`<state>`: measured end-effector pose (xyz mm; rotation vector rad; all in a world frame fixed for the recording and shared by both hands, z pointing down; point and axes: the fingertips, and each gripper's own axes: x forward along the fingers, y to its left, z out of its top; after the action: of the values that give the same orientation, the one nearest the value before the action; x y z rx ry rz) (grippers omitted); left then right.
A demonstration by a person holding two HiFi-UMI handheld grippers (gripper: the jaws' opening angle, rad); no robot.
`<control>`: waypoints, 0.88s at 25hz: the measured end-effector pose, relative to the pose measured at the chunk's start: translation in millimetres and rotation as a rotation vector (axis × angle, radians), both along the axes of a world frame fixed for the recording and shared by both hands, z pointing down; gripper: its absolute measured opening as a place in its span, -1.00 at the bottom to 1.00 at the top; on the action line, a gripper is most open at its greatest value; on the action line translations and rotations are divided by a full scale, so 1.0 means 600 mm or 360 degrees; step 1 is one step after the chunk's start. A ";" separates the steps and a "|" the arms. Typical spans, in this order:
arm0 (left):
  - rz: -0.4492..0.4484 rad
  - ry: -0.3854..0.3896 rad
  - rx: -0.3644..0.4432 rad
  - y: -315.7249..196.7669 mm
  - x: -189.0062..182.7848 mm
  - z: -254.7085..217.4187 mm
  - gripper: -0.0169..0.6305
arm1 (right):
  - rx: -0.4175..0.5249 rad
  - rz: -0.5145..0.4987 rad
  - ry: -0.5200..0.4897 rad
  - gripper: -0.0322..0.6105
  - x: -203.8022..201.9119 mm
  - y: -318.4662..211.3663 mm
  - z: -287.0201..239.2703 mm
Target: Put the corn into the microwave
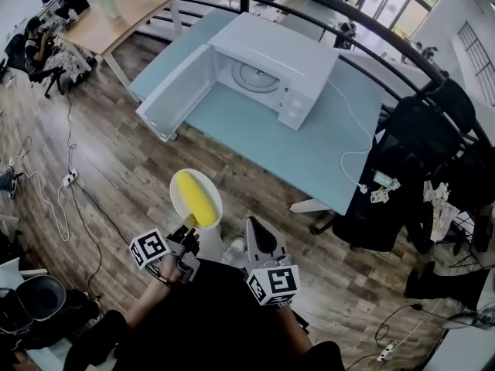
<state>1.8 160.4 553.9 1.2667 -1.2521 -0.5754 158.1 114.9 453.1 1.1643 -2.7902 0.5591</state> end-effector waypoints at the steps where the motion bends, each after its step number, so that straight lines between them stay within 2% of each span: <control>1: 0.0000 -0.0001 0.0000 -0.002 0.000 0.000 -0.90 | -0.0001 0.0002 0.0003 -0.87 0.001 -0.003 0.000; 22: 0.0156 0.0017 -0.0052 -0.124 -0.025 0.024 -0.90 | -0.0076 0.0108 0.0067 -0.87 -0.034 -0.100 0.028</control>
<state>-13.3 86.0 568.5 1.2888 -1.1791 -0.4888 137.9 54.6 469.7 1.2499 -2.6958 0.5956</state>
